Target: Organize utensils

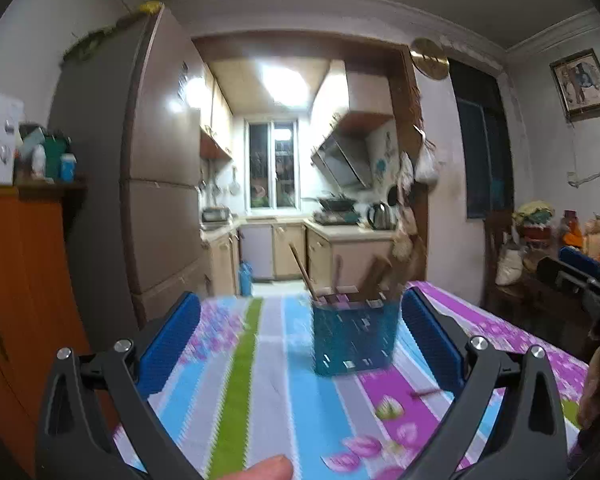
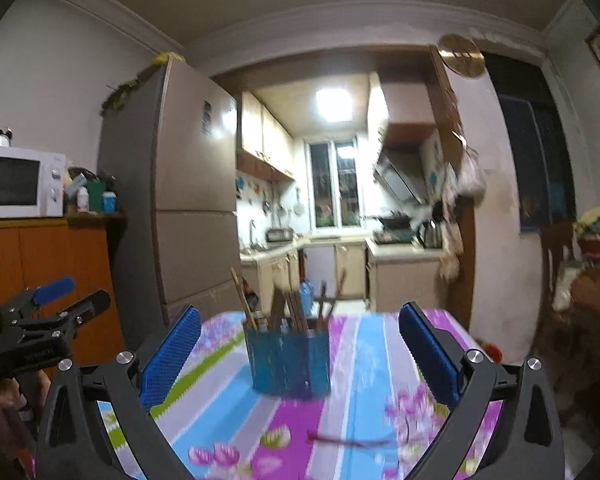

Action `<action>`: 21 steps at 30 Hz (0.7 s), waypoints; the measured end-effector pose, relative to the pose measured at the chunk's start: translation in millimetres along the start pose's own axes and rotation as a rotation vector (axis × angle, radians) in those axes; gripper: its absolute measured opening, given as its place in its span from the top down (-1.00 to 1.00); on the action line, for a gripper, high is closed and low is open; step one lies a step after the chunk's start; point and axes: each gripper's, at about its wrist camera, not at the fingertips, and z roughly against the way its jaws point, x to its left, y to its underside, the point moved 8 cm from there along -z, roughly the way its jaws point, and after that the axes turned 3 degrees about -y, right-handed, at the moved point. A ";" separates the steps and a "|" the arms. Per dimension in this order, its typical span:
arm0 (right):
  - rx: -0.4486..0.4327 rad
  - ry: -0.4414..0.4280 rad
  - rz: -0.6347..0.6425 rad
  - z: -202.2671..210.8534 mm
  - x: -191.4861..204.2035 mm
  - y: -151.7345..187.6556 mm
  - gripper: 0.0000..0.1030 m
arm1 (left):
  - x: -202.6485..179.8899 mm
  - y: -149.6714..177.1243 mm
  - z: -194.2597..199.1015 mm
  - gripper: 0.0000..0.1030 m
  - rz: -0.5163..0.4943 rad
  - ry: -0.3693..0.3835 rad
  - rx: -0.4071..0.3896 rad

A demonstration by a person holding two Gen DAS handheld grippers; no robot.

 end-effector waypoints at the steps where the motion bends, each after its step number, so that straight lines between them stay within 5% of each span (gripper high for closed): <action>1: 0.012 0.007 -0.001 1.4 -0.4 7.6 -0.91 | -0.3 4.0 0.5 -0.89 0.001 0.000 0.003; 13: 0.022 0.021 0.011 18.8 4.9 26.1 -0.91 | 0.4 33.6 19.4 -0.89 0.016 0.006 0.020; 21: -0.049 0.042 0.047 50.2 10.1 28.7 -0.91 | -8.7 34.9 44.9 -0.89 0.018 0.002 -0.051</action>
